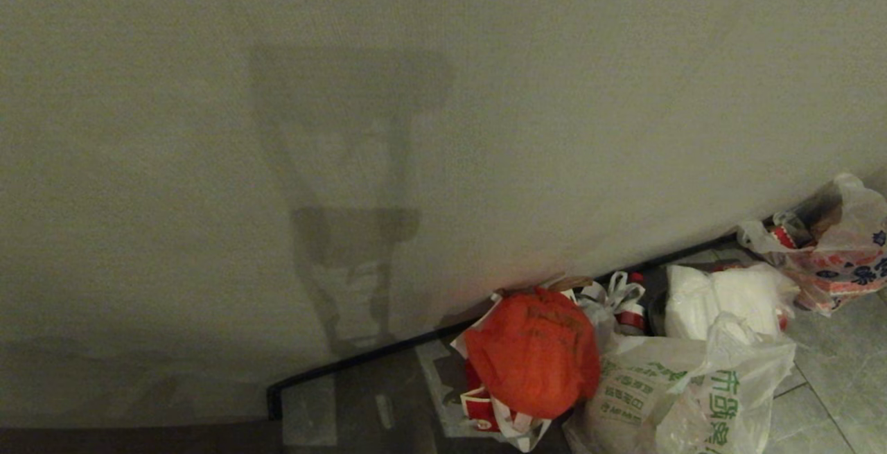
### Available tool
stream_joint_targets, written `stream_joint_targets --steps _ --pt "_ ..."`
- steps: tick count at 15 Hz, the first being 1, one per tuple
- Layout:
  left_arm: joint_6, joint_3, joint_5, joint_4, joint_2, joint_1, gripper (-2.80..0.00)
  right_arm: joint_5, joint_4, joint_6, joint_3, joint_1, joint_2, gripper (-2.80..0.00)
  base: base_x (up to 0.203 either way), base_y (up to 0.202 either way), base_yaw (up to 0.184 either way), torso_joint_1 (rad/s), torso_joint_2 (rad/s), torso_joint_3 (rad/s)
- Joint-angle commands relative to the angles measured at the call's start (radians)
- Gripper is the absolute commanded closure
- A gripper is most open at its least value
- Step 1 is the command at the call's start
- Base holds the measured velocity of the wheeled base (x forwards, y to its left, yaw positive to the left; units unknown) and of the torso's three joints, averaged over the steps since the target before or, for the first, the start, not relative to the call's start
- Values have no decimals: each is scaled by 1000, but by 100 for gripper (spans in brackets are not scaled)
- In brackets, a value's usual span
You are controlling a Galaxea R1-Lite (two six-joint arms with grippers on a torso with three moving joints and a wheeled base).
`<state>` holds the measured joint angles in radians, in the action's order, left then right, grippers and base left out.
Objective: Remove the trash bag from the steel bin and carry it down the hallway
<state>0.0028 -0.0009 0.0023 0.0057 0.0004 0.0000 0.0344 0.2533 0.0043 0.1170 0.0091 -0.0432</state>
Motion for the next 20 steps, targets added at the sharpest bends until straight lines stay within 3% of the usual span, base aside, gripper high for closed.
stream_joint_targets --steps 1,2,20 --pt "0 1 1 0 0 0 0 -22 -215 -3 -93 0 45 0 0 0 0 0 0 0" --pt "0 0 1 0 0 0 0 -33 -284 -8 -129 0 44 0 0 0 0 0 0 0" --pt "-3 1 1 0 1 0 0 -37 -281 -9 -128 0 43 0 0 0 0 0 0 6"
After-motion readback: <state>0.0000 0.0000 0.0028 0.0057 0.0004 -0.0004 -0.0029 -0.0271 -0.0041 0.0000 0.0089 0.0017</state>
